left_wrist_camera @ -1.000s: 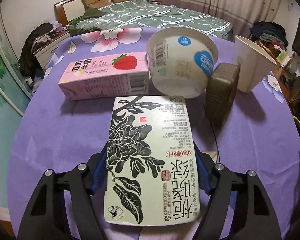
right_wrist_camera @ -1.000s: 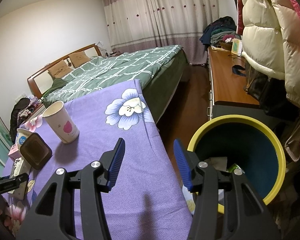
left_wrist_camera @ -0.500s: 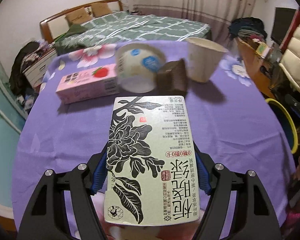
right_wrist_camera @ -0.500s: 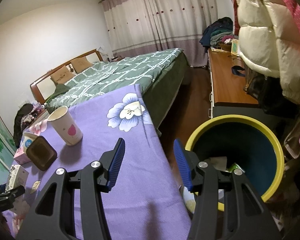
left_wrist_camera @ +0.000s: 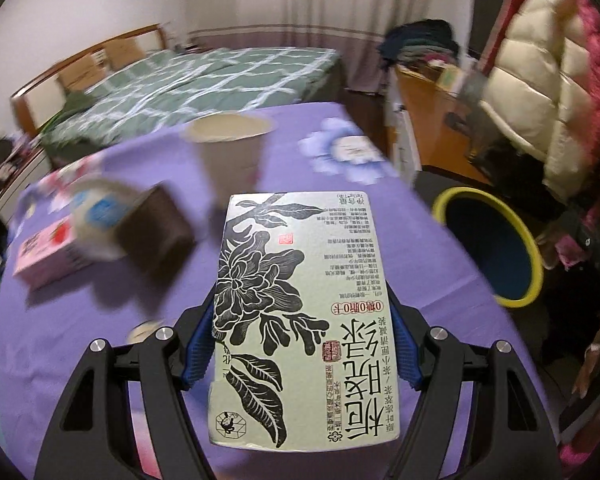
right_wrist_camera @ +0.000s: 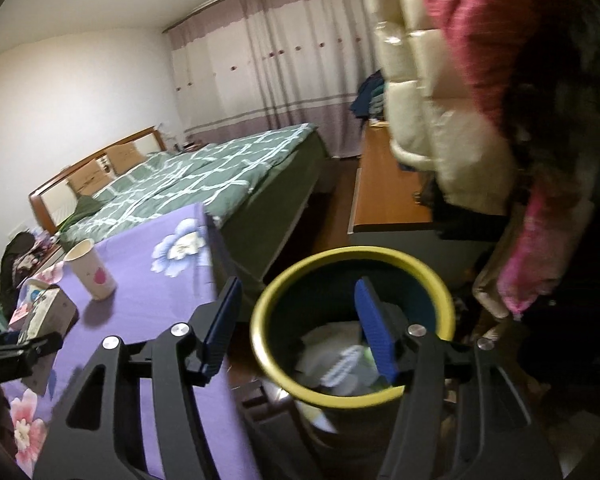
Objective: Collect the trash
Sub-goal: 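Carry the tea box over the bin and drop it with the left tool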
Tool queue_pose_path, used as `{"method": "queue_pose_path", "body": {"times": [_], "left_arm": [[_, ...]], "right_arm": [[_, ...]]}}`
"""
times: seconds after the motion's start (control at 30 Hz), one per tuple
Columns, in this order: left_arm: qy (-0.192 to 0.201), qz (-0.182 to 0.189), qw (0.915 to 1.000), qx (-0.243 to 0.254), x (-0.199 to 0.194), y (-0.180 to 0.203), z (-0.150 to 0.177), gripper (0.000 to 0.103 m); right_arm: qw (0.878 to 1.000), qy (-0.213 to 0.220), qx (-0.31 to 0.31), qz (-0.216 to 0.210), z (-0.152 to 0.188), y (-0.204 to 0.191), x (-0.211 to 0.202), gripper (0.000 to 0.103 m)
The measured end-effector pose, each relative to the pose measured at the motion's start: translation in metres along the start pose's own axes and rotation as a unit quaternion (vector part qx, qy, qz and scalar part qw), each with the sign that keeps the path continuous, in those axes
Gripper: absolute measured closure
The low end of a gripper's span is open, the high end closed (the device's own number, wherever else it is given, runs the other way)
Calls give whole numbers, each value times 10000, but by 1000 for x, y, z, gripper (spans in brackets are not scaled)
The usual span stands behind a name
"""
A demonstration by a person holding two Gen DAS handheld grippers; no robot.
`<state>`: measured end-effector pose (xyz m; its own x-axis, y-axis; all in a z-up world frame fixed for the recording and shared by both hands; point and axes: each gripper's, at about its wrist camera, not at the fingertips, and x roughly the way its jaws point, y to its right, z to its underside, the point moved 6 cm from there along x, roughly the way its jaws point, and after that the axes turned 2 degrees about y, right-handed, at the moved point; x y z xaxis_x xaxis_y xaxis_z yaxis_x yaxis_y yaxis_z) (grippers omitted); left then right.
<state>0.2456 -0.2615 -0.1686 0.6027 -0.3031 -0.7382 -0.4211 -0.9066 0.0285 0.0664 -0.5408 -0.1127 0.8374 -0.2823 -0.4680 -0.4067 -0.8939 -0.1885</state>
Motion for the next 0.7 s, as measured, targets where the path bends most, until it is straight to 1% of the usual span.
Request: {"method": "queue_pose_path", "body": {"times": [0.17, 0.27, 0.4, 0.5, 0.63, 0.67, 0.7], "left_arm": [[18, 455, 9982, 384, 22, 69, -30, 31], [-4, 667, 9957, 647, 36, 114, -48, 31], [-11, 880, 9920, 899, 55, 163, -64, 31], [-128, 1114, 9886, 1002, 71, 193, -67, 31], [-241, 1283, 9855, 1081, 96, 231, -72, 30], [-229, 1301, 9854, 1076, 100, 235, -73, 28], [-200, 1325, 9852, 1070, 103, 237, -74, 22]], "right_arm": [[9993, 90, 175, 310, -1, 38, -12, 47], [9986, 90, 247, 468, 0, 56, -14, 47], [9975, 45, 380, 595, 2, 78, -13, 47], [9966, 0, 461, 679, 6, 90, -13, 47], [9954, -26, 525, 805, 8, 103, -12, 46], [9951, -32, 544, 825, 9, 105, -12, 46], [9949, -40, 557, 841, 9, 106, -11, 46]]}}
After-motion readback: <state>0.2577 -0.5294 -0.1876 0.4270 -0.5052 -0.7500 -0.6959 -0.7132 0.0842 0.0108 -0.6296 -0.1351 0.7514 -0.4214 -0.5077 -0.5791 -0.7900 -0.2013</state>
